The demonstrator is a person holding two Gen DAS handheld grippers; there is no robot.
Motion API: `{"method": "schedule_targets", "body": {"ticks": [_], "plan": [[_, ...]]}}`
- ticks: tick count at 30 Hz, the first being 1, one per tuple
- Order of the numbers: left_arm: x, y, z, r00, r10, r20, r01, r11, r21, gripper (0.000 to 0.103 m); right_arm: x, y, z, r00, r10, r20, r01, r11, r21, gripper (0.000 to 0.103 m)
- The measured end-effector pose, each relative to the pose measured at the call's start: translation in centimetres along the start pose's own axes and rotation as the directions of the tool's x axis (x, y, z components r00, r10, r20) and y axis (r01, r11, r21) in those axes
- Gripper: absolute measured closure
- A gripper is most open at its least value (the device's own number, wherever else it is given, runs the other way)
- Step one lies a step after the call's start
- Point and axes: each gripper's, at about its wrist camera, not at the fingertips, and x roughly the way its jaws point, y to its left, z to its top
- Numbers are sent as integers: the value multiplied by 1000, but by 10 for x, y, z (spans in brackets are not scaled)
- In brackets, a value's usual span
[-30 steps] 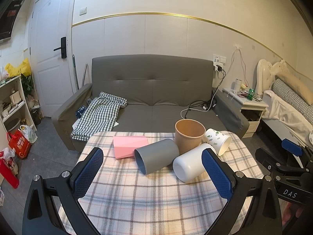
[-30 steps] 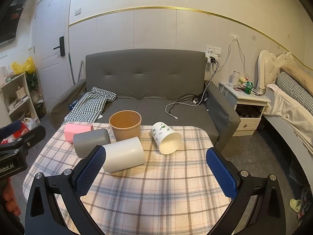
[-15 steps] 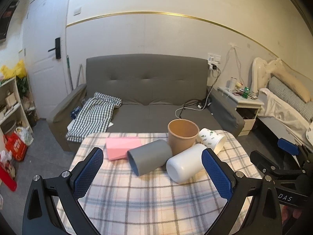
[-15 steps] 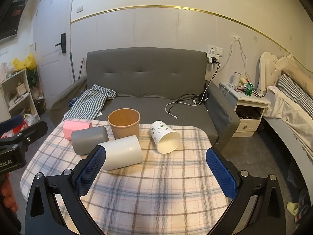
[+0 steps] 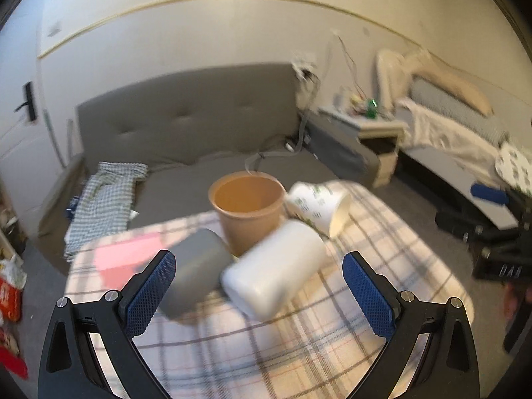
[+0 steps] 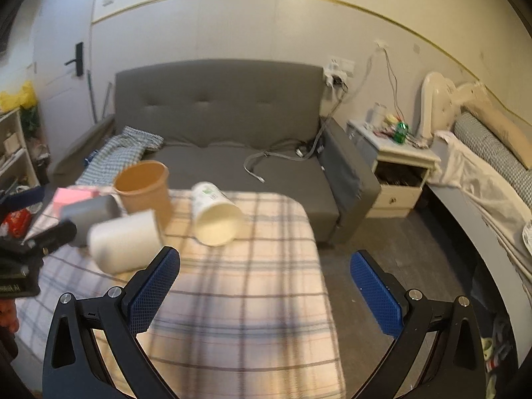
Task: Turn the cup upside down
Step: 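Move the left tool to the white cylinder and close on it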
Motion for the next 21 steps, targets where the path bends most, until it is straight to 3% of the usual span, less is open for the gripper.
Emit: {"method": "schedule_targets", "body": {"ticks": [4, 10, 17, 21], "plan": [[30, -7, -11, 998, -32, -51, 35, 997, 68, 0, 19, -4, -9, 999, -1, -35, 1, 1000, 2, 0], [58, 0, -22, 991, -66, -114, 74, 995, 63, 0, 45, 2, -18, 997, 9, -79, -9, 1000, -4, 0], [57, -3, -31, 986, -96, -135, 107, 991, 78, 0, 54, 7, -17, 996, 15, -90, -15, 1000, 4, 0], [37, -5, -32, 971, -192, -145, 201, 978, 49, 0, 52, 3, -18, 996, 13, -90, -11, 1000, 30, 0]]}}
